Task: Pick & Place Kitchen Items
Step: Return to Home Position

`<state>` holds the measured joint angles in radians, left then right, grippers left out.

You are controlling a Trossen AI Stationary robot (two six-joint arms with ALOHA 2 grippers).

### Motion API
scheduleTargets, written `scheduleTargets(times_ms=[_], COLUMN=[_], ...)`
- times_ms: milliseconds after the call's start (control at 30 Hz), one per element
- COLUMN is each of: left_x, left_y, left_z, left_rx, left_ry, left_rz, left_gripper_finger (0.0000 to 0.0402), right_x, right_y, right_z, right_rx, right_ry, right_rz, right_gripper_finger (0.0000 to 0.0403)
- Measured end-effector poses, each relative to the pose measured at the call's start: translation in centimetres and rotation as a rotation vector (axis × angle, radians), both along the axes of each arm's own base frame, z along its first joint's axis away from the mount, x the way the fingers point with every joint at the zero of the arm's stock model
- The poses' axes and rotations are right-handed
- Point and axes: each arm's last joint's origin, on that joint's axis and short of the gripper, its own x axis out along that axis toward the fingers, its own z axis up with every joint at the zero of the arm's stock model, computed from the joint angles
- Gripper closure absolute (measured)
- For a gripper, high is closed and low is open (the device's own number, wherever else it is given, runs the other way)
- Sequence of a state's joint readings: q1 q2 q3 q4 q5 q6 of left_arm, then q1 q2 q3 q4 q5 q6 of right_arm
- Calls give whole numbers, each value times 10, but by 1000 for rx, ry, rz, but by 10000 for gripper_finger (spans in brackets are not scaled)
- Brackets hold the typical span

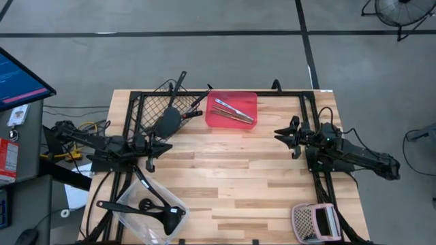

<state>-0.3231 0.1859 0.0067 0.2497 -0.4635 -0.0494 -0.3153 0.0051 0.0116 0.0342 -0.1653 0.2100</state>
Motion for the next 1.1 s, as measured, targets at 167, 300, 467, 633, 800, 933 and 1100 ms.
scheduleTargets(times_ms=[167,300,467,633,800,933,1100], left_x=[1,0,-4,-7,-8,-8,-9], left_y=[0,0,1,2,3,3,3], left_z=[-1,0,5,8,10,10,10], left_rx=[5,0,-17,-32,-38,-38,-39], left_ry=[14,0,-51,-96,-113,-114,-117], left_rz=[0,0,0,0,0,0,1], left_gripper_finger=[400,400,400,400,400,400,400], right_x=[0,0,0,0,0,0,0], right_y=[0,0,0,0,0,0,0], right_z=[0,0,0,0,0,0,0], right_rx=[0,0,0,0,1,1,1], right_ry=[0,1,1,1,1,1,1], right_rz=[0,0,0,0,0,0,1], right_gripper_finger=[285,285,285,285,285,285,285])
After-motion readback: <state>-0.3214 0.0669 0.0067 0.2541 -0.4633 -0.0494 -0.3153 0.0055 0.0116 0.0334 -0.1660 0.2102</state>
